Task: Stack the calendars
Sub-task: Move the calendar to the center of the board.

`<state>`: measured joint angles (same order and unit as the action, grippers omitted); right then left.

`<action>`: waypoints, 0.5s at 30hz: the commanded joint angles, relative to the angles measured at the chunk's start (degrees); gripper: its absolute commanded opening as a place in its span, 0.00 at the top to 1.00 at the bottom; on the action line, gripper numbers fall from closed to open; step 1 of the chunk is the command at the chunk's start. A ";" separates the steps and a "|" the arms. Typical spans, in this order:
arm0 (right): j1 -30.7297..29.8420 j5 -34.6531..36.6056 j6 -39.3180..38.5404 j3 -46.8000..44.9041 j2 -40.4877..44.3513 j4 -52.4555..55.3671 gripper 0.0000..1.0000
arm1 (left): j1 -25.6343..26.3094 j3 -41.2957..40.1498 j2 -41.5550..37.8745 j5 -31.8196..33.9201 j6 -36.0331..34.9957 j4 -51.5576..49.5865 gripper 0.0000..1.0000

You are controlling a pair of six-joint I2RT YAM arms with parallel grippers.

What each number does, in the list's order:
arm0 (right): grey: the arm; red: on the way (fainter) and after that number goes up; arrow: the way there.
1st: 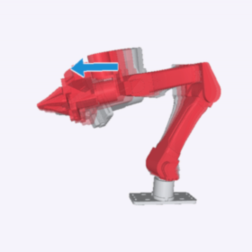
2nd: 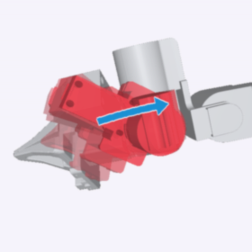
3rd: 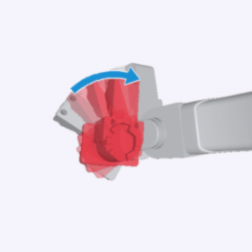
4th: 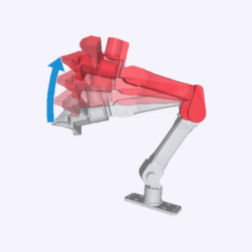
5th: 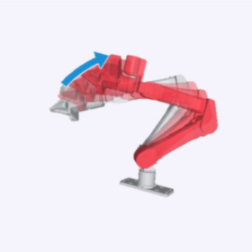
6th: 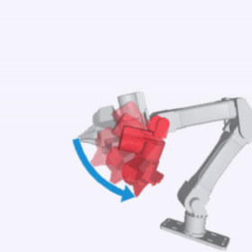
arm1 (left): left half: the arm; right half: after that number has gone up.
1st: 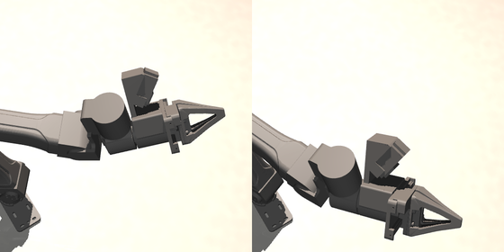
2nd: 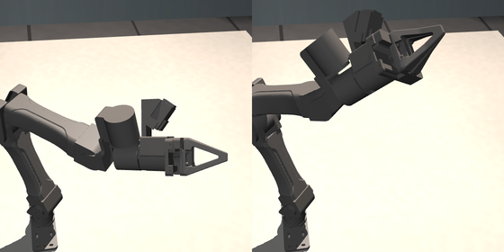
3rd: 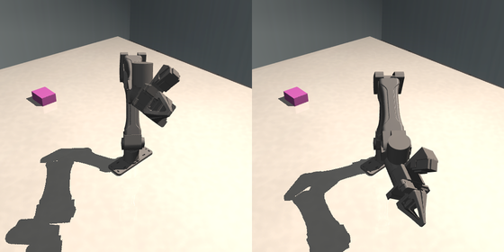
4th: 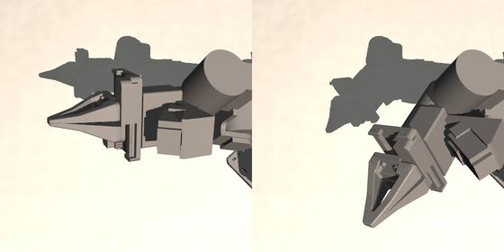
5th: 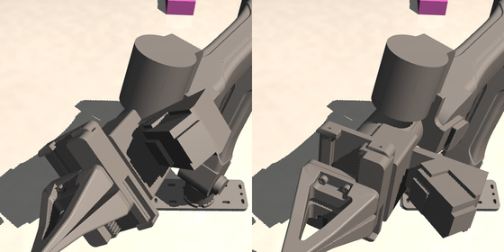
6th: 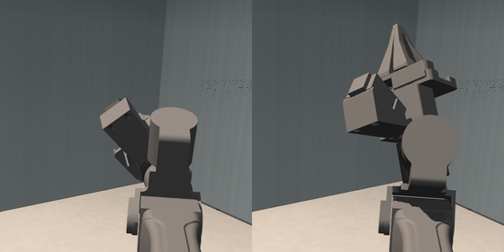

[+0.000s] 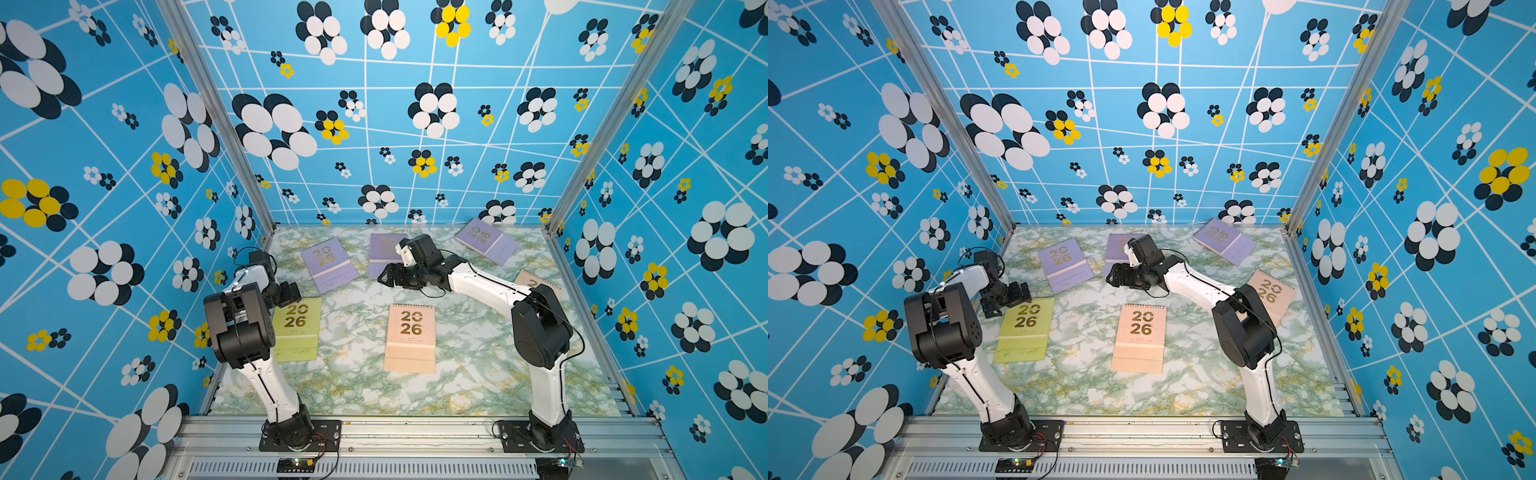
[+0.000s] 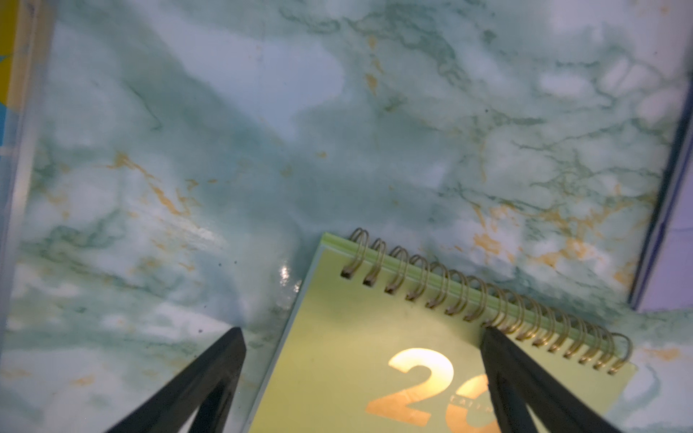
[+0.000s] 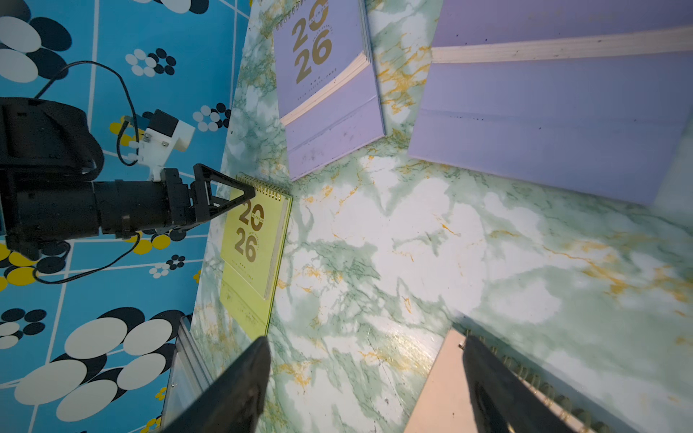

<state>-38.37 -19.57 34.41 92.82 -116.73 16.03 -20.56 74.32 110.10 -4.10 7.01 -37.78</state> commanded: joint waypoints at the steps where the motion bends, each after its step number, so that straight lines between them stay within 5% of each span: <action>1: 0.40 0.77 -1.19 -0.53 1.73 1.10 0.18 | 1.56 -2.50 1.12 0.40 0.07 -0.46 0.01; 15: 0.40 -0.73 -0.49 -0.29 0.63 -0.38 0.18 | 4.73 -5.20 -2.61 0.93 2.48 -0.99 0.00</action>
<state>-38.37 -19.68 34.44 92.82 -116.73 16.01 -17.34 71.22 107.92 -3.66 8.58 -36.05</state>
